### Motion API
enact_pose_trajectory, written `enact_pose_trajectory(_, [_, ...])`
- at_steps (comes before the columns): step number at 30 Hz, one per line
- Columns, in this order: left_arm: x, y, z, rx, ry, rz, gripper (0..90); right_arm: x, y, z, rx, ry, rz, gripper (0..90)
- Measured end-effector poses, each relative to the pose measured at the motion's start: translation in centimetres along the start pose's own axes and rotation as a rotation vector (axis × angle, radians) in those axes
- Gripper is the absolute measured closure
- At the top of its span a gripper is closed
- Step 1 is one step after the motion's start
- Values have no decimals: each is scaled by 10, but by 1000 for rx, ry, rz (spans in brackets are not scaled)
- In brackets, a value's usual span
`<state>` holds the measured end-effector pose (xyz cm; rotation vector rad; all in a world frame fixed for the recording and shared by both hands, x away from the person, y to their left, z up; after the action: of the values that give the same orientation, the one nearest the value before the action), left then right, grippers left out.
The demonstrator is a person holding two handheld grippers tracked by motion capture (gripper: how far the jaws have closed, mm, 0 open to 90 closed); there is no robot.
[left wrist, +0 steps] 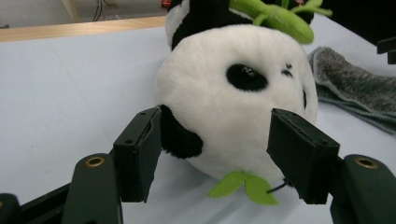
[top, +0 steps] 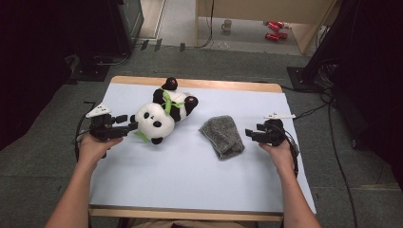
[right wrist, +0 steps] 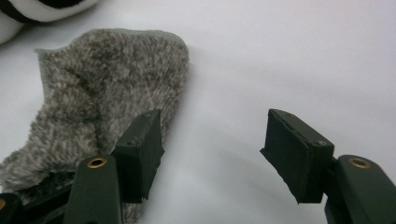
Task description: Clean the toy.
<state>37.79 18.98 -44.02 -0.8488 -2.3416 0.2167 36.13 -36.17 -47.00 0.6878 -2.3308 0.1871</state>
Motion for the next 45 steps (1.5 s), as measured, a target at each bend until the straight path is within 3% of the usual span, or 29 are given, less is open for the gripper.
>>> enact_pose_trajectory(6, [4,5,8,-19,7,-17,359,-3,-7,6,-2,23,33,369])
enact_pose_trajectory(13, [8,13,20,-56,17,-38,359,-7,-19,14,-53,64,52,377])
enact_pose_trajectory(18, [10,20,28,-66,35,-72,361,-8,-21,15,-37,73,79,404])
enact_pose_trajectory(24, [4,24,35,-95,92,-117,365,-12,-23,18,-20,90,91,404])
enact_pose_trajectory(28, [1,26,39,-87,113,-128,373,-15,-24,21,-17,104,98,407])
enact_pose_trajectory(34, [-5,27,44,-97,163,-142,372,-16,-22,23,5,87,118,408])
enact_pose_trajectory(38, [-10,25,46,-109,198,-145,371,-18,-16,28,55,65,157,401])
enact_pose_trajectory(45, [-14,26,49,-104,221,-142,365,-17,-16,32,50,34,161,397])
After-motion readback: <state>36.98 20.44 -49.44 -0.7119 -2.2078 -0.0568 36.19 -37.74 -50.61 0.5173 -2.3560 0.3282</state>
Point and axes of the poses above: each handheld gripper's, and its own axes: x roughly backward along the jaws, z roughly out of its underside, y roughly to its left, the point moved 1 cm from there along -x, roughly forward along the jaws, and after that the axes turned 10 degrees about x, right-handed, at the moved point
